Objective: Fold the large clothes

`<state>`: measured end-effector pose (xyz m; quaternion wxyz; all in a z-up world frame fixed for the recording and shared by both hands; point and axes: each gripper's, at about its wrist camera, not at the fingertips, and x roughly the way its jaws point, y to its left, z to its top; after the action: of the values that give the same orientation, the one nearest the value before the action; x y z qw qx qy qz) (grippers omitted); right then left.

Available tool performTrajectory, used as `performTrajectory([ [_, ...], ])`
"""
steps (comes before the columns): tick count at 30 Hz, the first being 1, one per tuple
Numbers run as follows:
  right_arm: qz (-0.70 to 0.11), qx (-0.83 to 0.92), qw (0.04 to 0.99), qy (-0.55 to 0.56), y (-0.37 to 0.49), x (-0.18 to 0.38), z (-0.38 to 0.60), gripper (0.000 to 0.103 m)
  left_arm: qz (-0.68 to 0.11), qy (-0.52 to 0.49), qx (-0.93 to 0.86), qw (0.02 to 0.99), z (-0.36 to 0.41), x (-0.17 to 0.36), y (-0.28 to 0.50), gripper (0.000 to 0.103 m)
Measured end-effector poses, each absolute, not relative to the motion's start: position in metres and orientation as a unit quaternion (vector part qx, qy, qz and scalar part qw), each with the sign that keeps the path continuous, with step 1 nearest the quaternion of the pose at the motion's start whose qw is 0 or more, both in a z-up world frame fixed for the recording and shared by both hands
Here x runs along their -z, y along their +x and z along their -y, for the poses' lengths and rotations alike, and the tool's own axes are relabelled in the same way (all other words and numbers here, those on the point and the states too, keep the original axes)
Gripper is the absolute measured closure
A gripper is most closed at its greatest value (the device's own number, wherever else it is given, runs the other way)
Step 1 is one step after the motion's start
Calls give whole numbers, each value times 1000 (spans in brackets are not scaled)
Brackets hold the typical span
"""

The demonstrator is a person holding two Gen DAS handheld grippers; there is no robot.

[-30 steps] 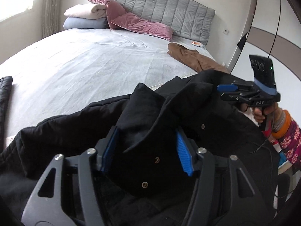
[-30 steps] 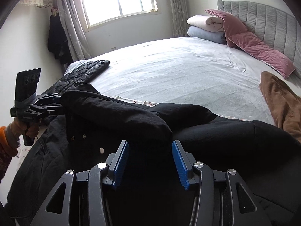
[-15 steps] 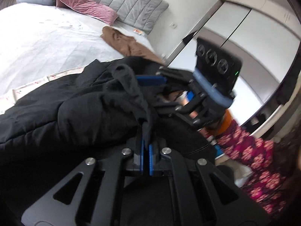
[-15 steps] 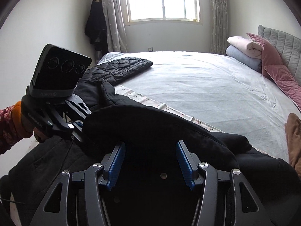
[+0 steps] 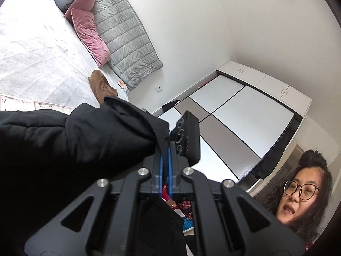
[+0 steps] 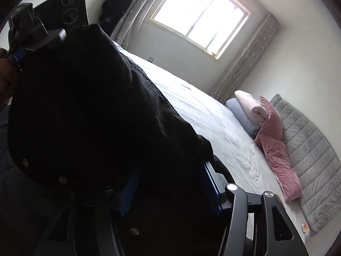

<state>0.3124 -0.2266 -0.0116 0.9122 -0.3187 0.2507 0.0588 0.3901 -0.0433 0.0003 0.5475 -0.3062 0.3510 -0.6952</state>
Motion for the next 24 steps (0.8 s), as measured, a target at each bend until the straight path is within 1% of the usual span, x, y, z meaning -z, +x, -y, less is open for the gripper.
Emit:
performTrajectory([
  [1,-262,-63,912,-311,324,10,230,98,-353,-301,693,552,43,-1,390,99],
  [2,-287,-83,914,-276,335,7,238,97,-356,-289,687,564,42,-2,391,99],
  [3,-312,-112,918,-218,346,0,251,98,-357,-280,675,582,40,-2,394,99],
  [4,-328,-137,920,-162,354,-7,265,98,-358,-275,653,609,35,-3,399,96],
  [5,-338,-160,921,-112,360,-14,278,98,-359,-263,619,647,29,-5,405,87],
  [6,-344,-182,919,-62,365,-20,291,98,-356,-247,583,687,21,-9,409,82],
  [7,-347,-198,917,-17,368,-25,304,98,-352,-232,556,717,16,-13,412,75],
  [9,-353,-207,911,51,374,-31,323,98,-339,-201,512,763,7,-26,410,71],
  [11,-361,-206,906,78,379,-32,329,98,-329,-179,477,795,5,-39,401,47],
  [12,-368,-199,904,85,381,-32,330,98,-316,-165,473,806,7,-47,393,43],
  [13,-374,-189,903,88,385,-31,330,98,-303,-145,467,818,12,-55,383,35],
  [16,-387,-165,902,93,396,-32,327,98,-287,-91,451,840,34,-67,359,32],
  [19,-392,-148,903,92,404,-38,317,98,-282,-13,420,863,65,-69,339,32],
  [21,-396,-143,902,97,405,-43,322,98,-275,58,384,880,87,-63,331,32],
  [24,-402,-135,901,88,411,-48,316,98,-298,124,339,884,121,-49,336,32],
])
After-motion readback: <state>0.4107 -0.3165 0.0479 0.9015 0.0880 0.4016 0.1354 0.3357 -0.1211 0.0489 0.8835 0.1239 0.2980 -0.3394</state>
